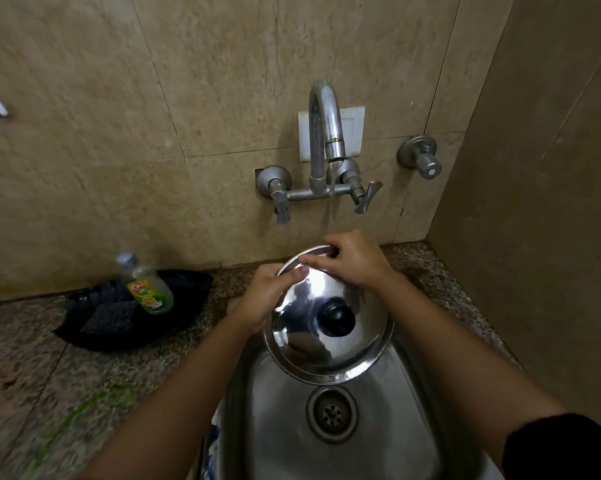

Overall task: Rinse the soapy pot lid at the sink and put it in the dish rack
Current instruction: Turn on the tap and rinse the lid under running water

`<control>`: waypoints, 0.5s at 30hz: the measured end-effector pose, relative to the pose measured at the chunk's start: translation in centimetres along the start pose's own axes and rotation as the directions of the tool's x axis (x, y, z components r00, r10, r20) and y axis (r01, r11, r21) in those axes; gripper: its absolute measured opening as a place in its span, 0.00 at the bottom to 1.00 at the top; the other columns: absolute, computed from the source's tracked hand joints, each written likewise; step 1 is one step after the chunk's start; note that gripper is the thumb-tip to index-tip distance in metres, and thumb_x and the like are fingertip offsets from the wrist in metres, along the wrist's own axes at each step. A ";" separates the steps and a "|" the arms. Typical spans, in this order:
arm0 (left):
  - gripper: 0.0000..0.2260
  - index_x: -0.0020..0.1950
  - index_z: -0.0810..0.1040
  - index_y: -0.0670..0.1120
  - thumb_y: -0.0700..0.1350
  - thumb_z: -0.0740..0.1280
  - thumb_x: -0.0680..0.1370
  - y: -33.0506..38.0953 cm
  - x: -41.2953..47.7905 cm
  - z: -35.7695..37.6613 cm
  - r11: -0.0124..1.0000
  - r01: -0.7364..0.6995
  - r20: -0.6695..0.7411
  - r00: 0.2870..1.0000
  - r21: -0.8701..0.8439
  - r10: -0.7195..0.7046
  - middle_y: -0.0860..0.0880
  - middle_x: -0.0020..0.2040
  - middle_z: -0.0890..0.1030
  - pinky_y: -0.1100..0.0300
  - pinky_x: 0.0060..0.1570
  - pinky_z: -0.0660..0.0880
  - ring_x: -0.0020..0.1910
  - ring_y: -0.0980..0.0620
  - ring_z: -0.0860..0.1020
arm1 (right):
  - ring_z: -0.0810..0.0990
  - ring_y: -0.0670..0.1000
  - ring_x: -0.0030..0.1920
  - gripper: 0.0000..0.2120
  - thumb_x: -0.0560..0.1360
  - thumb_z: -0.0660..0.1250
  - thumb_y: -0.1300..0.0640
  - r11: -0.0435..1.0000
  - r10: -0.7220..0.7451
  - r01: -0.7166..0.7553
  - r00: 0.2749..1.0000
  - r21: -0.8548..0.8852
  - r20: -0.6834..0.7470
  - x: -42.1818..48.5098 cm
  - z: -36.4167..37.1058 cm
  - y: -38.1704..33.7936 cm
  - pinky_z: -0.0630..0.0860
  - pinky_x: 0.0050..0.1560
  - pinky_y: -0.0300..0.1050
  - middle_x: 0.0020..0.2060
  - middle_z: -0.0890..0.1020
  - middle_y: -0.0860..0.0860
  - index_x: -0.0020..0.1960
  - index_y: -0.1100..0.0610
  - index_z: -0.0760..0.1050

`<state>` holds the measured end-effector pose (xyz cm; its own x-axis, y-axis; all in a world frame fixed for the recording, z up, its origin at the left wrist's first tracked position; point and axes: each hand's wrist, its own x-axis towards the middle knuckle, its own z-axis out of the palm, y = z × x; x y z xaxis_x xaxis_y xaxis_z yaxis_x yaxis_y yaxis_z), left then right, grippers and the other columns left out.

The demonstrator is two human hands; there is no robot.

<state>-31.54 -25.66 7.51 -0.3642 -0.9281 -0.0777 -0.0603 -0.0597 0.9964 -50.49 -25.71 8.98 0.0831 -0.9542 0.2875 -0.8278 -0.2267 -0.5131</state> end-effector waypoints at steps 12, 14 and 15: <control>0.09 0.43 0.82 0.41 0.45 0.66 0.77 0.2 0.2 -1.2 0.995 0.064 -0.029 0.997 -0.083 -0.067 0.45 0.35 0.85 0.60 0.37 0.78 0.35 0.49 0.82 | 0.75 0.50 0.33 0.21 0.74 0.60 0.36 1.000 -0.030 0.029 0.999 -0.012 -0.017 0.5 -0.3 0.4 0.74 0.37 0.51 0.31 0.77 0.50 0.35 0.52 0.71; 0.10 0.42 0.82 0.41 0.46 0.67 0.77 -0.9 0.0 -1.0 0.988 0.004 -0.142 0.989 -0.152 -0.026 0.45 0.36 0.84 0.58 0.40 0.78 0.37 0.48 0.82 | 0.76 0.50 0.33 0.23 0.74 0.58 0.33 0.997 0.081 -0.078 0.991 0.026 -0.109 0.0 0.1 1.0 0.74 0.37 0.50 0.30 0.77 0.49 0.35 0.52 0.72; 0.10 0.43 0.83 0.41 0.46 0.67 0.77 -1.5 -0.3 -0.8 0.977 -0.016 -0.200 0.979 -0.214 -0.027 0.44 0.38 0.84 0.57 0.41 0.78 0.38 0.48 0.82 | 0.77 0.51 0.34 0.25 0.74 0.57 0.32 0.986 0.166 -0.162 0.973 0.039 -0.157 -0.1 0.4 1.2 0.74 0.37 0.50 0.31 0.78 0.50 0.36 0.53 0.72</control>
<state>-30.60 -25.59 6.07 -0.1691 -0.9809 -0.0965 0.1462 -0.1218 0.9817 -51.29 -25.93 8.02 -0.1439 -0.9358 0.3218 -0.8081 -0.0766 -0.5841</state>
